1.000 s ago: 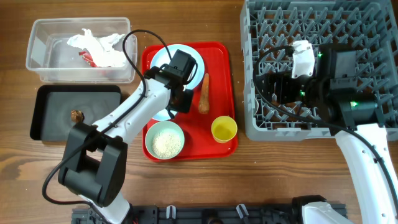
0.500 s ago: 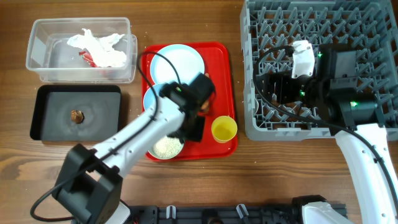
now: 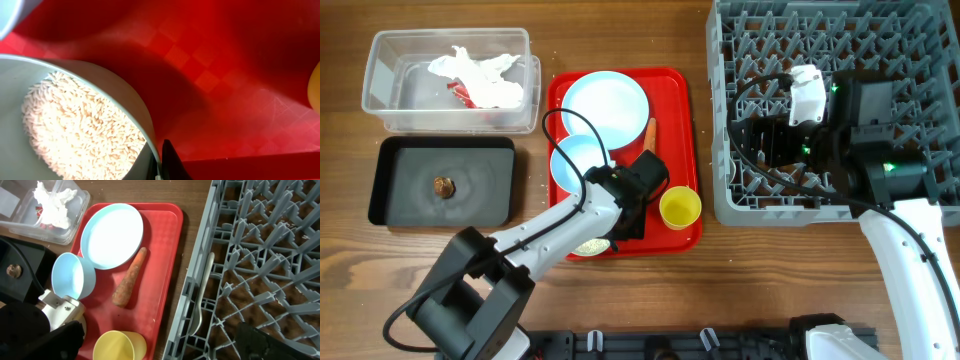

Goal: Sort waste into correct bins and load items into the dishwasher rack
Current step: 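Grasp the pale-green rice bowl with left gripper, pour rice onto black tray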

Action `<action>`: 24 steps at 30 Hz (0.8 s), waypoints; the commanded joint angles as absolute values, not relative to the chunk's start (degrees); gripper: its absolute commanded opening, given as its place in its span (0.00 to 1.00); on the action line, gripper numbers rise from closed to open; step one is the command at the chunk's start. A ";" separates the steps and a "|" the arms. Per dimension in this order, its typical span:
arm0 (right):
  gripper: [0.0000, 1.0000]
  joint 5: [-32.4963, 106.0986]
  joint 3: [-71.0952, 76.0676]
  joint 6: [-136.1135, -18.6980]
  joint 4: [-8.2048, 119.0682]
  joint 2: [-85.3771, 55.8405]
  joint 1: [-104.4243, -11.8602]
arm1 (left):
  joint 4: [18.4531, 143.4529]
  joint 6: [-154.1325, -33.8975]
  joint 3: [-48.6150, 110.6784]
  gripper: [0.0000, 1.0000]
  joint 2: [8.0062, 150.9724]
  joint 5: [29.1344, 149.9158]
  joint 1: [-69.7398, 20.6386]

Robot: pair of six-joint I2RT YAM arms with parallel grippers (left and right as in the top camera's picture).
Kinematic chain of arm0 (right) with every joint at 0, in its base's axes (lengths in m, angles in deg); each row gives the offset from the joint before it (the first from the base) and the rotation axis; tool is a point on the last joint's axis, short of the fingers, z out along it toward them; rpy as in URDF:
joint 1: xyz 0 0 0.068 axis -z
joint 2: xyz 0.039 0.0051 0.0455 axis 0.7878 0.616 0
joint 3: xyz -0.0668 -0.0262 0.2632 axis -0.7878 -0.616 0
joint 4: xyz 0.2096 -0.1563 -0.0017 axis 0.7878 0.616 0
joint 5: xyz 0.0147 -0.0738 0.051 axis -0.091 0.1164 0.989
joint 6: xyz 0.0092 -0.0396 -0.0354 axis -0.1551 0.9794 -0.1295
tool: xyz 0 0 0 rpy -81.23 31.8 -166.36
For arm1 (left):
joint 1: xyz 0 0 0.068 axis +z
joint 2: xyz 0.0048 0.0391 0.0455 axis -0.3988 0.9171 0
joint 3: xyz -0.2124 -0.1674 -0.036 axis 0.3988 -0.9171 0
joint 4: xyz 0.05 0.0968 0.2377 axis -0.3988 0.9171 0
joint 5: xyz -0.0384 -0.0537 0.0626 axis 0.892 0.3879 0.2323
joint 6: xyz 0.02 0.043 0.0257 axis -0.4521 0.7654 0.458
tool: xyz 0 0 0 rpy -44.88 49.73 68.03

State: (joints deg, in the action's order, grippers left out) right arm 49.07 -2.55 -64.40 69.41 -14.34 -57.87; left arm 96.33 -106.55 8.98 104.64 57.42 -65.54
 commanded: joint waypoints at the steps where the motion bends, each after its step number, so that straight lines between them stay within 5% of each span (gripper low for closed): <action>1: 1.00 48.75 -1.37 -65.06 69.63 -13.84 -57.74 | 99.00 -106.88 12.72 0.04 104.48 59.10 -65.61; 12: 1.00 48.75 -1.37 -65.03 69.65 -13.84 -57.74 | 111.45 -100.21 28.43 0.04 99.54 70.12 -57.33; 24: 1.00 48.75 -1.37 -65.06 69.54 -13.84 -57.74 | 109.82 -73.90 28.26 0.04 97.03 99.82 -6.94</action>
State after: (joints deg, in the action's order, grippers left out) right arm 49.07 -2.55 -64.40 69.78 -14.34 -57.87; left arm 110.36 -82.25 27.32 97.51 88.61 -14.86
